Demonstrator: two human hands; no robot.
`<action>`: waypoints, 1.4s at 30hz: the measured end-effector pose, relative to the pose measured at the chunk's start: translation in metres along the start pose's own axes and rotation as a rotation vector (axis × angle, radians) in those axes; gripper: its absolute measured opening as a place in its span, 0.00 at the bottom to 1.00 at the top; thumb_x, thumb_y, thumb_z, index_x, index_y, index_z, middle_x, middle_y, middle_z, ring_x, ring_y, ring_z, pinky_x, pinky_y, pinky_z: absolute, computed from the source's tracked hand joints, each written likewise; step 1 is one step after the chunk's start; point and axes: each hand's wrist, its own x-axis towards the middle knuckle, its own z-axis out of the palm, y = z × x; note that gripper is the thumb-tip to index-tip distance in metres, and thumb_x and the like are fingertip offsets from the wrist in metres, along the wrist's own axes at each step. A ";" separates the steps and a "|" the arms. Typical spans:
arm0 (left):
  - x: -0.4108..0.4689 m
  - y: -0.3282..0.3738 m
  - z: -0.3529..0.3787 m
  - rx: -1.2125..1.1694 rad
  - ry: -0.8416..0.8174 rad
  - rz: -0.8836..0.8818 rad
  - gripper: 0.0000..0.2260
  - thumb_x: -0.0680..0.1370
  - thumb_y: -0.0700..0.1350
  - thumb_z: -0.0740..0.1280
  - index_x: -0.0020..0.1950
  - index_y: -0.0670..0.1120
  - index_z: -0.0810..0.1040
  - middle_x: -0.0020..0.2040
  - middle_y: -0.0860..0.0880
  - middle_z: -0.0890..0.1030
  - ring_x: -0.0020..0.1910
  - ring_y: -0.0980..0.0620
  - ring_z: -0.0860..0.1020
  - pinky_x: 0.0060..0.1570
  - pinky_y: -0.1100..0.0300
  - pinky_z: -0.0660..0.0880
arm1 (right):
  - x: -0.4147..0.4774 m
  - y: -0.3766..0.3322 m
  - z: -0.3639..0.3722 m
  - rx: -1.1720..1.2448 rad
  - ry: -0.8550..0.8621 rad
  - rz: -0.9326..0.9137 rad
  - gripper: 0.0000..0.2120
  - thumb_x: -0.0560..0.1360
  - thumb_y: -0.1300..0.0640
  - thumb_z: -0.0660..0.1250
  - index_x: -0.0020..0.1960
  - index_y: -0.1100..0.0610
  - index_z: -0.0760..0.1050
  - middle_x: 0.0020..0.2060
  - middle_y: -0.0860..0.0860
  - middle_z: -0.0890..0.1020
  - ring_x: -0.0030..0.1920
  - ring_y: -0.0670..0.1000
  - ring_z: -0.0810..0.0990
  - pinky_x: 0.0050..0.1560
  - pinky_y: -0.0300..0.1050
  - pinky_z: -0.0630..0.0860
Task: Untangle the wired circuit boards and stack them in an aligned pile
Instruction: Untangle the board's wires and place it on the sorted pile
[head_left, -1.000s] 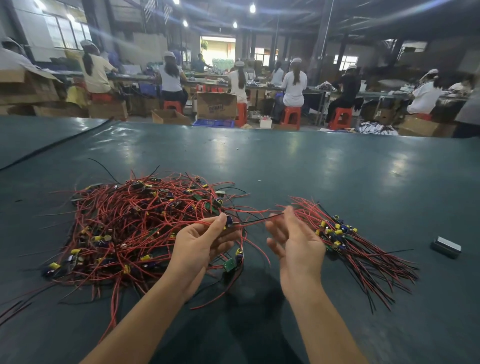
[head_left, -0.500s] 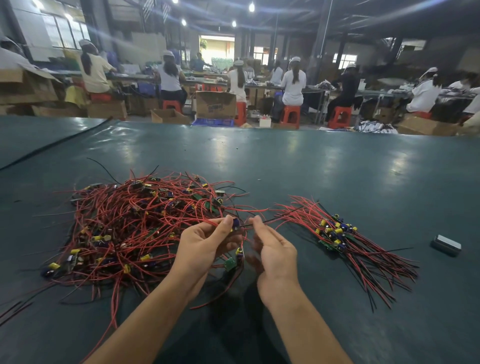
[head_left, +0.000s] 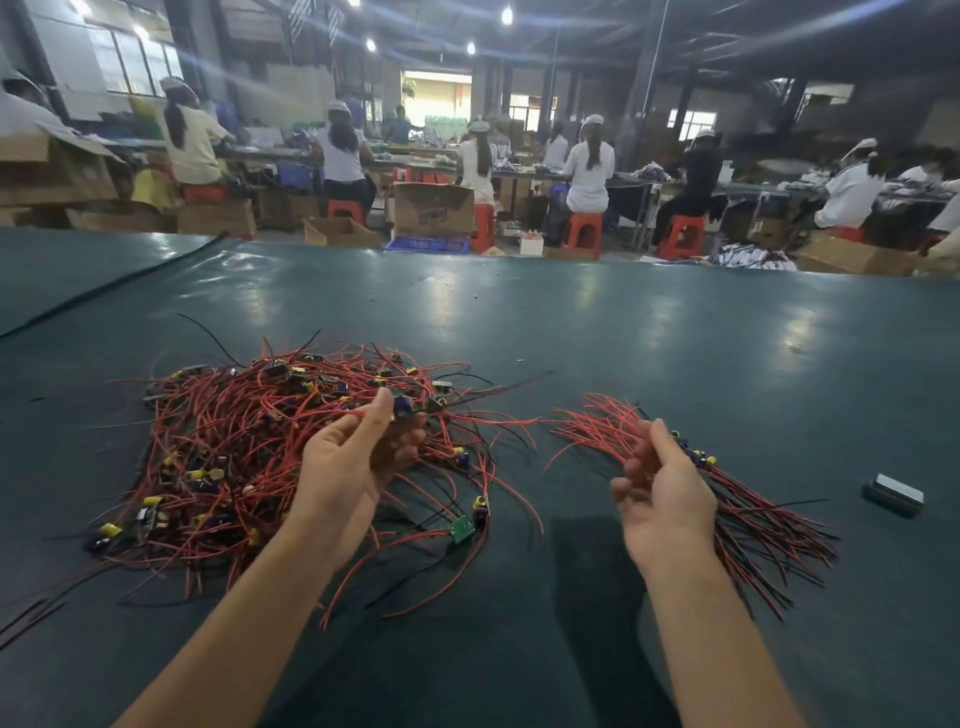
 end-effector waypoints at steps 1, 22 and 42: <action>-0.002 -0.002 0.003 0.009 -0.033 -0.022 0.11 0.70 0.50 0.69 0.41 0.42 0.83 0.36 0.45 0.84 0.32 0.53 0.81 0.33 0.65 0.79 | -0.002 0.002 0.003 -0.021 -0.034 0.007 0.07 0.77 0.51 0.70 0.43 0.53 0.82 0.31 0.43 0.78 0.25 0.41 0.73 0.23 0.34 0.68; -0.013 -0.021 0.023 0.192 -0.410 -0.408 0.27 0.72 0.66 0.57 0.23 0.47 0.75 0.19 0.52 0.69 0.19 0.57 0.70 0.22 0.67 0.69 | -0.067 0.045 0.039 -0.332 -0.734 0.145 0.15 0.64 0.47 0.74 0.41 0.59 0.84 0.29 0.55 0.80 0.27 0.53 0.79 0.29 0.43 0.79; -0.029 -0.058 0.023 0.393 -0.356 0.160 0.15 0.77 0.57 0.64 0.41 0.46 0.72 0.31 0.49 0.74 0.29 0.54 0.71 0.28 0.64 0.70 | -0.082 0.043 0.044 0.160 -0.329 0.201 0.10 0.72 0.53 0.72 0.34 0.55 0.85 0.37 0.49 0.86 0.27 0.41 0.78 0.23 0.34 0.71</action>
